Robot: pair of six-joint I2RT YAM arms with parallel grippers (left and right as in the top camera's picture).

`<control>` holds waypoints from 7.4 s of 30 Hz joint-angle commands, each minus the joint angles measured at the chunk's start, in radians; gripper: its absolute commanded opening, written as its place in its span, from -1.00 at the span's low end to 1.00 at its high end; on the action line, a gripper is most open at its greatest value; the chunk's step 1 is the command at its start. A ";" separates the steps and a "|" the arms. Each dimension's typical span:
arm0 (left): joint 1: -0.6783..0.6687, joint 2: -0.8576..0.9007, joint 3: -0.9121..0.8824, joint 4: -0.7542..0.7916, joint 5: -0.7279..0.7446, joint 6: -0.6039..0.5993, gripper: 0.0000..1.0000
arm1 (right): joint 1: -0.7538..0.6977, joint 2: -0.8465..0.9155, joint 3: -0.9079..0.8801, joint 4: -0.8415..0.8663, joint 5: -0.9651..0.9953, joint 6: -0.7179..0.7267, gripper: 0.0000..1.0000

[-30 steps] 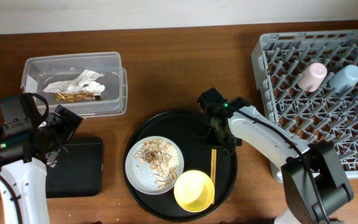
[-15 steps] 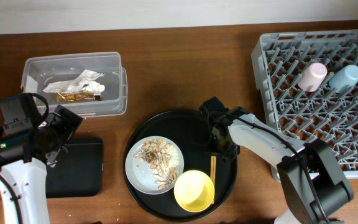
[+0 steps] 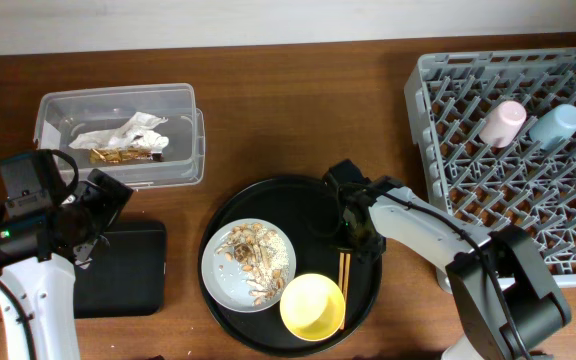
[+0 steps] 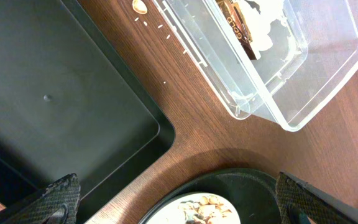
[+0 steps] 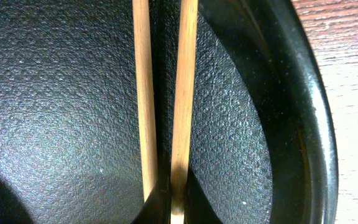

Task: Sort waste into correct bins and load items into the dishwasher rack
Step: 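Reach the right gripper down to the wooden chopsticks and grasp them, then carry the chopsticks to the rack and drop them in, then reach the right gripper back to the remaining chopstick and grasp it, then carry the chopstick to the rack's left side and release it, then reach the right gripper to the yellow bowl and grasp its rim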

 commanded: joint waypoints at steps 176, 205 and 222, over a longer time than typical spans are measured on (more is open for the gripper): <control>0.005 0.000 0.000 -0.001 0.007 -0.013 0.98 | -0.735 0.206 0.779 -0.251 -0.241 -0.819 -0.34; 0.005 0.000 0.000 -0.001 0.007 -0.013 0.98 | -0.714 0.154 0.781 -0.289 -0.405 -0.717 0.08; 0.005 0.000 0.000 -0.001 0.007 -0.013 0.99 | -0.135 0.144 0.781 -0.790 -0.478 -0.818 0.97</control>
